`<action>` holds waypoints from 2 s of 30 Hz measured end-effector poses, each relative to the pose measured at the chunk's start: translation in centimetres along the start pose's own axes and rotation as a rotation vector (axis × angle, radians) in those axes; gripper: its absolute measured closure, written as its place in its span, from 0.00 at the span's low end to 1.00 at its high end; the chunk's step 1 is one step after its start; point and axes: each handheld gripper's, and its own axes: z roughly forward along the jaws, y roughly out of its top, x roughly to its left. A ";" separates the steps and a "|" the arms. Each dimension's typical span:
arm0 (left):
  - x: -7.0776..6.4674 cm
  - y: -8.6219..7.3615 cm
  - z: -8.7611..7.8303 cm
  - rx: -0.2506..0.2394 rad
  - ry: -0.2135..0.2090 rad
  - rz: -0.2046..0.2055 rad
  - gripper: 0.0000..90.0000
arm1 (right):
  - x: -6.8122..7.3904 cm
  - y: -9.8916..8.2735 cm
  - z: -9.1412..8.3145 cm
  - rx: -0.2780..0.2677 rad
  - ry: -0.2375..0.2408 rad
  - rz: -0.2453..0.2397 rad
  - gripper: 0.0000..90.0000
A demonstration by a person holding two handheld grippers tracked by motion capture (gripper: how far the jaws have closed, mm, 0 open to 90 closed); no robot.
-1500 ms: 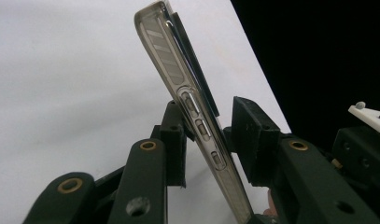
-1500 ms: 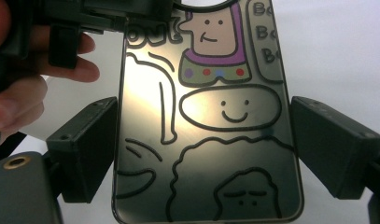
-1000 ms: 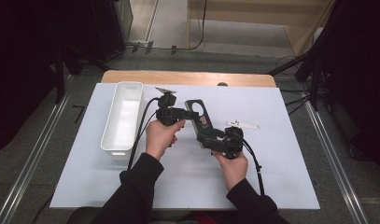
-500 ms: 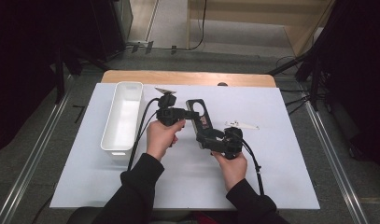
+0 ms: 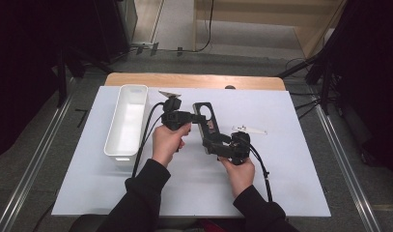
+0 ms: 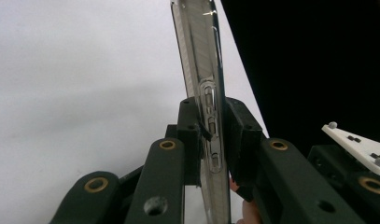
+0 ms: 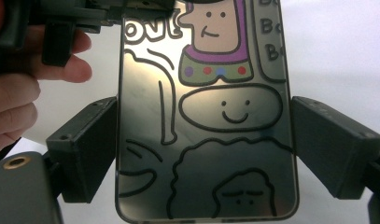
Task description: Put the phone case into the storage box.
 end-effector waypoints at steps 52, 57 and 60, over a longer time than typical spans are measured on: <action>-0.1 0.2 -0.4 -0.012 -0.081 0.009 0.89 | -0.3 0.3 0.1 -0.005 0.054 -0.006 0.12; -0.1 0.1 -0.3 -0.010 -0.081 0.011 0.89 | -0.4 0.3 0.1 0.002 0.060 -0.005 0.11; -0.1 0.2 -0.4 -0.009 -0.085 0.016 0.89 | -0.4 0.4 0.2 0.006 0.067 -0.002 0.11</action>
